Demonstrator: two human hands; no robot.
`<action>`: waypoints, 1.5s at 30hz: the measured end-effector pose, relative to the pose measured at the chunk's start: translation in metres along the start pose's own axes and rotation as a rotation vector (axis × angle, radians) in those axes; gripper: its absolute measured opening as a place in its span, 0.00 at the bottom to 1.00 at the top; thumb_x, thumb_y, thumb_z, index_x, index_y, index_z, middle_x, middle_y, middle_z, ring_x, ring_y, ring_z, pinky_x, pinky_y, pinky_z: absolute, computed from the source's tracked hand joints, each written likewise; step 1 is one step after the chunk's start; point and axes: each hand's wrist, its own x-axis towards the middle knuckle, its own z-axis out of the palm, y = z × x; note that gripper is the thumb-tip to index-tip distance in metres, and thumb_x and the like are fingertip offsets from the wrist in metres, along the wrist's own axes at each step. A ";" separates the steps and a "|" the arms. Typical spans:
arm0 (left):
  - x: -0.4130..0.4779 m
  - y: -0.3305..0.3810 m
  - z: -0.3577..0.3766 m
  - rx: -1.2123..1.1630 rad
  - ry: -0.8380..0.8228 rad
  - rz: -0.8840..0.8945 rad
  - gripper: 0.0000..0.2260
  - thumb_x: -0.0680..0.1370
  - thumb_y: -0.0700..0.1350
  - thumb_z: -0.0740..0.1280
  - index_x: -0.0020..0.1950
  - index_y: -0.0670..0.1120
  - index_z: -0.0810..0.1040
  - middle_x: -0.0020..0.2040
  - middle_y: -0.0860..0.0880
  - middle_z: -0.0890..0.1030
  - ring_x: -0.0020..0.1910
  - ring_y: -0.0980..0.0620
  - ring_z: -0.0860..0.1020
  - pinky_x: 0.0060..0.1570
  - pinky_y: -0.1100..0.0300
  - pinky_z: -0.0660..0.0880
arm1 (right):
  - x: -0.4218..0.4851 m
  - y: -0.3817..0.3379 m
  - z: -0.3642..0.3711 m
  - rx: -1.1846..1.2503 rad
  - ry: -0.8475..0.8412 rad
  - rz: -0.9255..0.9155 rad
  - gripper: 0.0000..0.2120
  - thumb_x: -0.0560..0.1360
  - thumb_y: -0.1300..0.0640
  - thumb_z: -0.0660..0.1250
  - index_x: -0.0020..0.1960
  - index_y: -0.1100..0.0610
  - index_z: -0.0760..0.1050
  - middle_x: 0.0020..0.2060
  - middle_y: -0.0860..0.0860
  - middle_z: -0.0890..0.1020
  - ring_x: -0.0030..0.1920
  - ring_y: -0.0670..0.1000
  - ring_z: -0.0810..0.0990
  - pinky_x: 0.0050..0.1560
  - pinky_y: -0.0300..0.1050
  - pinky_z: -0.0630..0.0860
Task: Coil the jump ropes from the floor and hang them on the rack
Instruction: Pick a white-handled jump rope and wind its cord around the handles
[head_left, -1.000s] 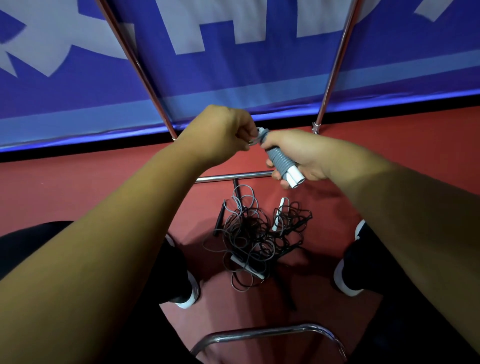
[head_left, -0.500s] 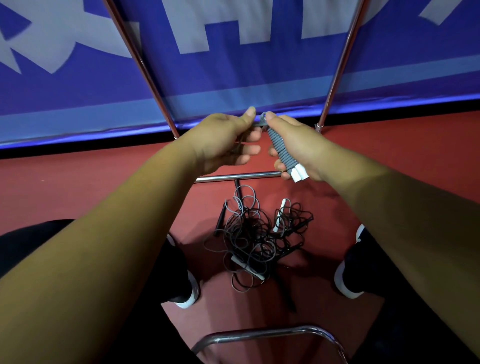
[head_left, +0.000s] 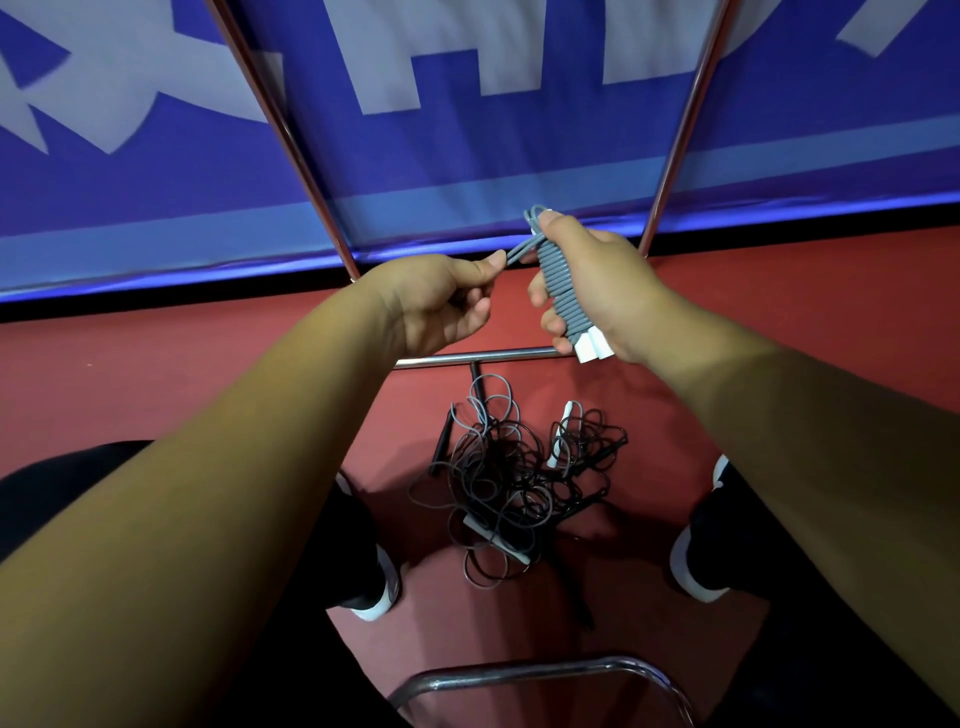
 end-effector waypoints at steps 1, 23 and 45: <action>0.000 -0.001 0.000 -0.017 0.002 0.007 0.05 0.80 0.44 0.73 0.44 0.46 0.82 0.34 0.53 0.75 0.29 0.60 0.71 0.35 0.67 0.80 | 0.000 0.000 0.001 -0.007 -0.008 -0.007 0.20 0.84 0.39 0.64 0.53 0.57 0.77 0.34 0.59 0.79 0.25 0.55 0.72 0.30 0.47 0.74; -0.004 -0.007 -0.003 0.135 -0.234 0.165 0.07 0.79 0.35 0.69 0.55 0.42 0.83 0.38 0.49 0.83 0.35 0.55 0.79 0.35 0.65 0.79 | -0.028 -0.005 0.006 -0.611 -0.589 0.236 0.27 0.86 0.40 0.59 0.55 0.62 0.84 0.36 0.61 0.86 0.22 0.55 0.73 0.29 0.43 0.75; 0.005 -0.002 0.006 -0.073 0.252 0.294 0.10 0.85 0.35 0.60 0.47 0.43 0.78 0.37 0.47 0.77 0.35 0.52 0.77 0.43 0.54 0.81 | 0.000 0.016 0.010 -0.336 -0.210 0.060 0.20 0.86 0.41 0.60 0.57 0.58 0.78 0.32 0.57 0.78 0.23 0.54 0.72 0.28 0.46 0.75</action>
